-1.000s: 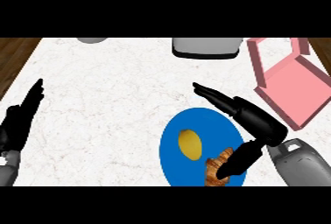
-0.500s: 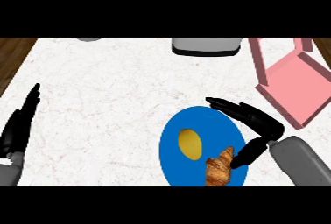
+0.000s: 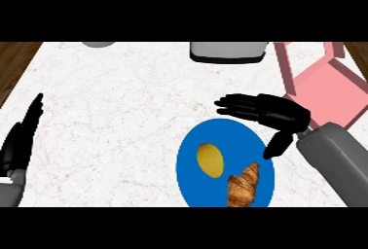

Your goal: Pick the lemon from the plate and place it in the cardboard box

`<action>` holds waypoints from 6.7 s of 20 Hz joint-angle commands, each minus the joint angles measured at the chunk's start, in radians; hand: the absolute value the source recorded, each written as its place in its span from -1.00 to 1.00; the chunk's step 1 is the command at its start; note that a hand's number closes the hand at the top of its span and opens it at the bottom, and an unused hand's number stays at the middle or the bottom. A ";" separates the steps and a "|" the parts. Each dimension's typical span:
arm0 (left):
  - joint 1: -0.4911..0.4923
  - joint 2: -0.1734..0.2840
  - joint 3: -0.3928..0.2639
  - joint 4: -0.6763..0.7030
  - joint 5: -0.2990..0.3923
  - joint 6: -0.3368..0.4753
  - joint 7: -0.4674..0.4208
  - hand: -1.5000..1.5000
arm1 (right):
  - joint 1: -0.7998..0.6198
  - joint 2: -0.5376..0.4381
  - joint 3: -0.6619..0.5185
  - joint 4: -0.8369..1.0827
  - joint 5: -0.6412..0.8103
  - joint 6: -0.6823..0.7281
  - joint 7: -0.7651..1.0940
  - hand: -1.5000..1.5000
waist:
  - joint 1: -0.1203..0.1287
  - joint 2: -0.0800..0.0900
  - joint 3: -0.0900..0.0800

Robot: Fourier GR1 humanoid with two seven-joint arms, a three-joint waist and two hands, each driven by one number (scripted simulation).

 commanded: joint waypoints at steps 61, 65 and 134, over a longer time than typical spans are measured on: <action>0.014 -0.158 0.207 0.029 -0.190 -0.141 -0.052 0.00 | 0.138 0.422 0.035 -0.094 0.837 -0.029 0.279 1.00 | -0.015 0.000 0.001; 0.046 -0.130 0.227 -0.027 -0.169 -0.156 -0.003 0.00 | 0.238 0.258 -0.197 -0.126 0.749 -0.127 0.315 1.00 | -0.060 -0.005 0.003; -0.087 -0.207 0.189 0.036 -0.243 -0.155 -0.018 0.00 | -0.443 -0.133 -1.081 1.021 0.122 -0.219 0.094 -1.00 | 0.043 0.029 0.005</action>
